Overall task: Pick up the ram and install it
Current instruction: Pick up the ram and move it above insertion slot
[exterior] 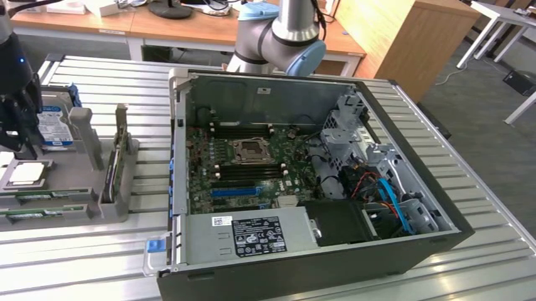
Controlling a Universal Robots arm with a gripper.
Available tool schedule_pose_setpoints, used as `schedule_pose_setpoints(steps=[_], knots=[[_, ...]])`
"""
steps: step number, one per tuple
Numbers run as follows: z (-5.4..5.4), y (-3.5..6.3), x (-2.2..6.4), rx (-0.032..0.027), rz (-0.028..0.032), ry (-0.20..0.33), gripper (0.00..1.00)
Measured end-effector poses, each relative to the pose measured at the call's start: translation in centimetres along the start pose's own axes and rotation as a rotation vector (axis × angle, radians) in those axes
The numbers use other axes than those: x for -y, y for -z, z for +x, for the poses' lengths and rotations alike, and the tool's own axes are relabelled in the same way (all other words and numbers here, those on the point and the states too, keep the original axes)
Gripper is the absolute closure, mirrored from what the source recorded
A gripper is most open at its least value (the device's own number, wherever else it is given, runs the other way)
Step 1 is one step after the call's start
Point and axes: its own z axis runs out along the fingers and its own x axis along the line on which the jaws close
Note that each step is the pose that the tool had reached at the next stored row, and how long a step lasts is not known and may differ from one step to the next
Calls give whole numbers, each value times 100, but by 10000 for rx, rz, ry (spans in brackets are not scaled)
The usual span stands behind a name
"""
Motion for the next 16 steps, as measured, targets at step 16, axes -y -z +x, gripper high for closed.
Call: schedule_pose_setpoints(steps=[16], knots=[[288,4,10,0,0,0,64]])
